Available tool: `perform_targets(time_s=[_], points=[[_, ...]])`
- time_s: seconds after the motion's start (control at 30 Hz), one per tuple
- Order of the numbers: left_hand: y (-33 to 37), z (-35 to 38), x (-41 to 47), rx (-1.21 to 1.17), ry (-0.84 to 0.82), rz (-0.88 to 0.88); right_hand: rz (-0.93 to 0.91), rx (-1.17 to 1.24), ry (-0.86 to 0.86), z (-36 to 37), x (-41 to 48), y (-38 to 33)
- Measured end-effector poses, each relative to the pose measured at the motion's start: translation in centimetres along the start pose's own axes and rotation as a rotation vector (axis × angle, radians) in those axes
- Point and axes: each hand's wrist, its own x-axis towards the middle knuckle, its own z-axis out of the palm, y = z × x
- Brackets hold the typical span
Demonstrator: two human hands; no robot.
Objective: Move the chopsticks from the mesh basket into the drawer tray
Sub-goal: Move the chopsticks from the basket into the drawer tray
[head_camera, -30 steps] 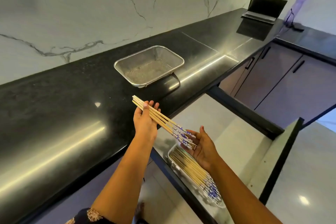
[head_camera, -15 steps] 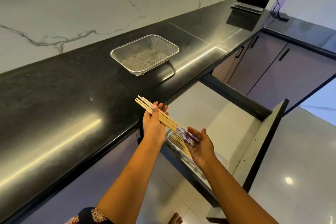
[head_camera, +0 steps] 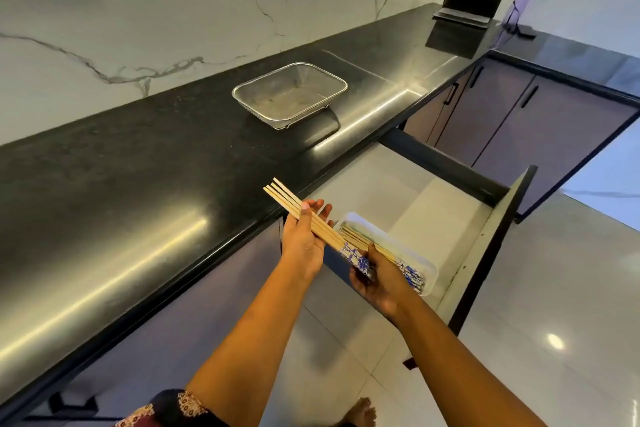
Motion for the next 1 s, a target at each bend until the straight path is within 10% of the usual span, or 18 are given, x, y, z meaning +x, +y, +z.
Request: perform_targets(time_s=[0.4,0.53,1.0], points=[[-5.4,4.6,1.0,-0.024,0.074,-0.056,-0.003,-0.273,-0.020,-5.8,1.2,-4.4],[-7.7,6.1,2.5,-0.006,0.143,-0.032,-0.186,-0.814,-0.051,-8.2,3.3,-7.2],[-15.0,10.9,3.5,-0.049,0.155,-0.094,-0.168,-1.508,-0.594,-8.7,7.6,-16.7]])
